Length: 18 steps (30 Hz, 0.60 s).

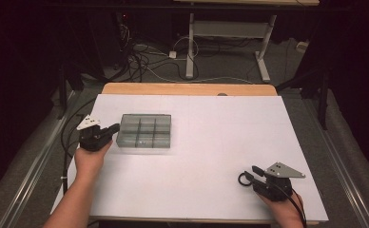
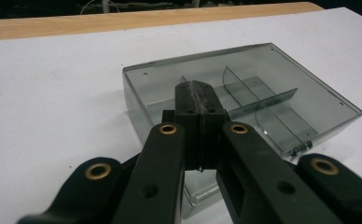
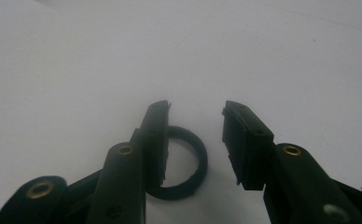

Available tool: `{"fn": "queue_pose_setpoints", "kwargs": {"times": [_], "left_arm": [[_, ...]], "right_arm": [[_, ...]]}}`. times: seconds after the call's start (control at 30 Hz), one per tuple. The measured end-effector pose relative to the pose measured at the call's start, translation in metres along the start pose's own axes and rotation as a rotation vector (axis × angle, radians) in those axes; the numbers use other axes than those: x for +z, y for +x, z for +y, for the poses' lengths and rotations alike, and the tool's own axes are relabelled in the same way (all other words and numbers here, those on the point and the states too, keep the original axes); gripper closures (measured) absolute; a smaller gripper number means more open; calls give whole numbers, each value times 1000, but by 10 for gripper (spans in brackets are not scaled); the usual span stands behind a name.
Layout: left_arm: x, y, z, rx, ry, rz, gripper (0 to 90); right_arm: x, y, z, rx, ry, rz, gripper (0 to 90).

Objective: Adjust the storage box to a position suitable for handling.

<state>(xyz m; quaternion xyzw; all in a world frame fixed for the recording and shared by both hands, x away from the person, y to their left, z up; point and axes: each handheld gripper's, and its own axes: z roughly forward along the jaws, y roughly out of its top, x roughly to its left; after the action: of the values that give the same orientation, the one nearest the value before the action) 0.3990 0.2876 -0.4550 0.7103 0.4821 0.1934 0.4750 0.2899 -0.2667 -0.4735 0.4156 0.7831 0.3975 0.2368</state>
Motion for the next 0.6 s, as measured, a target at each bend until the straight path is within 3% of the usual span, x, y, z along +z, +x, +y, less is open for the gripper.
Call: {"fn": "queue_pose_setpoints", "kwargs": {"times": [0.13, 0.4, 0.43, 0.5, 0.6], "left_arm": [[3, 4, 4, -3, 4, 9, 877], [12, 15, 15, -14, 13, 36, 878], [14, 16, 16, -16, 21, 39, 878], [17, 19, 19, -16, 31, 45, 878], [22, 23, 22, -23, 31, 52, 878]], "right_arm": [[-1, 4, 1, 5, -23, 34, 563], [1, 14, 3, -20, -60, 92, 263], [1, 14, 3, -20, -60, 92, 263], [3, 16, 3, -22, -72, 99, 148], [4, 17, 3, -22, -72, 98, 49]]}}
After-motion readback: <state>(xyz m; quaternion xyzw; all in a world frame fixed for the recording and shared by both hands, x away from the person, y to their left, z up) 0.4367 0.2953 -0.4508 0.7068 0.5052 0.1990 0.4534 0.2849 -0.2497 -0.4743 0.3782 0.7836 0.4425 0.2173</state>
